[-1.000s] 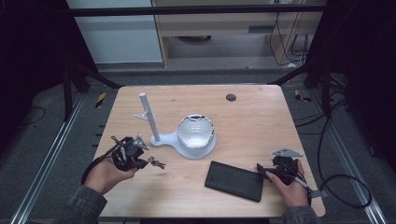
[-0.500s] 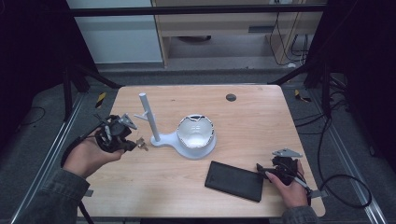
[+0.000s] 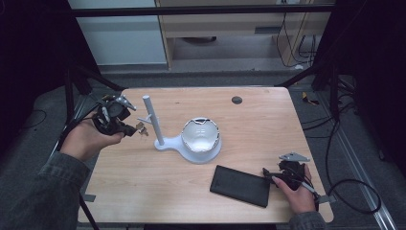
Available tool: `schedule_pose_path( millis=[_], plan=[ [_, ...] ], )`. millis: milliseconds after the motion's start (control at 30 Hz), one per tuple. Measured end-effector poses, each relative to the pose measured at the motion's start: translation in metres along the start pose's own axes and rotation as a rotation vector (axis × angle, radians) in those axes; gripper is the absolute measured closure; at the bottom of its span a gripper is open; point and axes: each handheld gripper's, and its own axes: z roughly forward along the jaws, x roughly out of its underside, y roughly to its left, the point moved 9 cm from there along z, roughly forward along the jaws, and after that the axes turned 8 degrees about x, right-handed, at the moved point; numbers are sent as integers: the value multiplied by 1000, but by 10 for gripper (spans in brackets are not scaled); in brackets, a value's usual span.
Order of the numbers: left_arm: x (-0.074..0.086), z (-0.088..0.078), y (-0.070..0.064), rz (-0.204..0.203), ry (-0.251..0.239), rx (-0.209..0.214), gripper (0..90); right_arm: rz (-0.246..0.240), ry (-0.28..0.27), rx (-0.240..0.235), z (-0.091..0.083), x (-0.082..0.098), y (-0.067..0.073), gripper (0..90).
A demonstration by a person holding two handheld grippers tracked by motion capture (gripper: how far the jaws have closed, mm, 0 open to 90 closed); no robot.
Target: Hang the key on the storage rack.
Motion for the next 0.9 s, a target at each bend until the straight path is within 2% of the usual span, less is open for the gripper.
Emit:
schedule_pose_path(
  millis=[267,467,667,900],
  plan=[
    [-16,-2,9,-12,6,-17,887,-1,1,0,0,0,0,14],
    [-19,0,11,-21,11,-17,887,-2,0,-2,0,0,1,14],
    [-21,1,15,-17,32,-36,887,-3,1,-4,0,0,1,14],
    [-24,3,14,-17,37,-32,886,0,1,-7,0,0,2,14]
  ],
)
